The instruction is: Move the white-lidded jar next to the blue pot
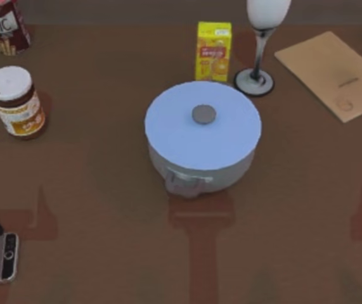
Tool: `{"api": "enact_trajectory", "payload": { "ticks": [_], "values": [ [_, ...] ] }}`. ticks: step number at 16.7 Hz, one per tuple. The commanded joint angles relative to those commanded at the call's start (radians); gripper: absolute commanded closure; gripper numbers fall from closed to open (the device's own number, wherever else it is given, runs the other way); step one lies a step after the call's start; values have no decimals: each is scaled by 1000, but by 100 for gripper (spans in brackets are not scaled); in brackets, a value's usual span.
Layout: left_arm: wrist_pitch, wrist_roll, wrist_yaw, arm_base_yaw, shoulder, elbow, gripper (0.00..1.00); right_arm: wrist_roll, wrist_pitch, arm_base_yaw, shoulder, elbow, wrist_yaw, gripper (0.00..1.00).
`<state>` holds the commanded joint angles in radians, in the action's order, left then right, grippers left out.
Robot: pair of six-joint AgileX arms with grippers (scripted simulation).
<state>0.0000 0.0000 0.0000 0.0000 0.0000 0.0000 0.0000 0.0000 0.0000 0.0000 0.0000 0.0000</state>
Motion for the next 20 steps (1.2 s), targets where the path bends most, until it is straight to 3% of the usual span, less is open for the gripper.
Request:
{"api": "enact_trajectory", "payload": {
  "ticks": [4, 9, 14, 20],
  "values": [
    [-25, 5, 2, -3, 29, 24, 0, 0, 0, 0, 0, 0, 0, 0],
    [-227, 49, 18, -26, 274, 234, 0, 0, 0, 0, 0, 0, 0, 0],
    [-536, 120, 38, -55, 688, 625, 0, 0, 0, 0, 0, 0, 0, 0],
    [-922, 217, 48, -70, 1284, 1240, 0, 0, 0, 0, 0, 0, 0, 0]
  ]
}}
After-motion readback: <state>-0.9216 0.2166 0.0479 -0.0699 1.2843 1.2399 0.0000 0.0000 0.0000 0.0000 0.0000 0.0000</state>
